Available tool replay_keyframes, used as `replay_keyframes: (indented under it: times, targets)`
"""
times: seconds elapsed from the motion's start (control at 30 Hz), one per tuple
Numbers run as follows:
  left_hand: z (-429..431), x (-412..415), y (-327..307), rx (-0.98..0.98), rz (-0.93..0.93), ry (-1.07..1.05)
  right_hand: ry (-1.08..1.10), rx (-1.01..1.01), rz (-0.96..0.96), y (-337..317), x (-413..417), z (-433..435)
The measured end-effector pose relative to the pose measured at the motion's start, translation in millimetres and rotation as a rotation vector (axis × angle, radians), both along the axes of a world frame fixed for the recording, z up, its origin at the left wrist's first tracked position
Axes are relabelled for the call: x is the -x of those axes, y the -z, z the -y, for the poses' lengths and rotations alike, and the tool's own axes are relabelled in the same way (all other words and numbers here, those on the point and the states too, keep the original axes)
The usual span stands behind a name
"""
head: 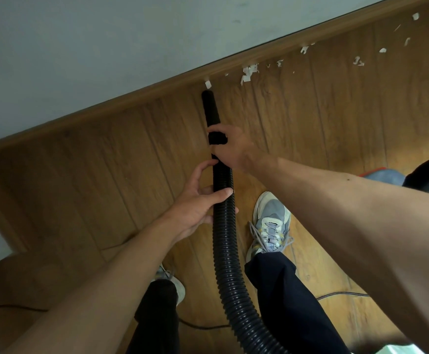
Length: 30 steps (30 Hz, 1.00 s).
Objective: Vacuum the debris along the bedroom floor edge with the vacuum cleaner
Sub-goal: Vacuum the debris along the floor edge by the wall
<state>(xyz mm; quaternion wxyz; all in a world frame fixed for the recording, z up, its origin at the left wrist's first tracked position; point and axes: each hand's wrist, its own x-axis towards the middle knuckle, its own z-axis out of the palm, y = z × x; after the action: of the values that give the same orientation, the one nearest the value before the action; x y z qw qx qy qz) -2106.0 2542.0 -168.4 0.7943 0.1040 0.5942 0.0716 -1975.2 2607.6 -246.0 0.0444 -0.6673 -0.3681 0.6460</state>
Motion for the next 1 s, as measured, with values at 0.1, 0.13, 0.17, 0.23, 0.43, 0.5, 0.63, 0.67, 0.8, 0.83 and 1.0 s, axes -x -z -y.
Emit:
replay_keyframes:
  times: [0.1,0.13,0.17,0.23,0.43,0.5,0.63,0.67,0.8,0.83,1.0]
  targets:
    - [-4,4,1,-0.016,-0.005,0.020,0.059,-0.025,-0.007,-1,1,0]
    - [-6,6,1,-0.013,-0.007,0.028,0.060,-0.020,-0.007,-1,2,0]
    - [-7,7,1,-0.007,-0.009,0.035,0.053,-0.010,-0.009,-1,3,-1]
    - [-8,10,2,0.002,-0.010,0.048,0.050,0.006,-0.014,1,5,-1]
    - [-20,4,5,-0.019,-0.014,0.056,0.097,-0.017,0.008,5,5,-10]
    - [-21,1,5,-0.022,-0.009,0.049,0.090,-0.015,0.003,4,2,-13]
    - [-13,-7,4,-0.013,0.002,0.052,0.096,-0.011,0.034,1,-8,-4]
    - [-11,-9,4,-0.008,0.005,0.050,0.103,-0.014,0.043,1,-10,0]
    - [-7,-13,5,0.009,0.014,0.042,0.114,-0.025,0.065,0,-14,7]
    - [-7,-13,5,0.009,0.014,0.041,0.114,-0.023,0.066,-1,-14,7]
    - [-8,1,2,-0.010,-0.007,0.019,0.026,-0.036,0.020,-5,2,-2]
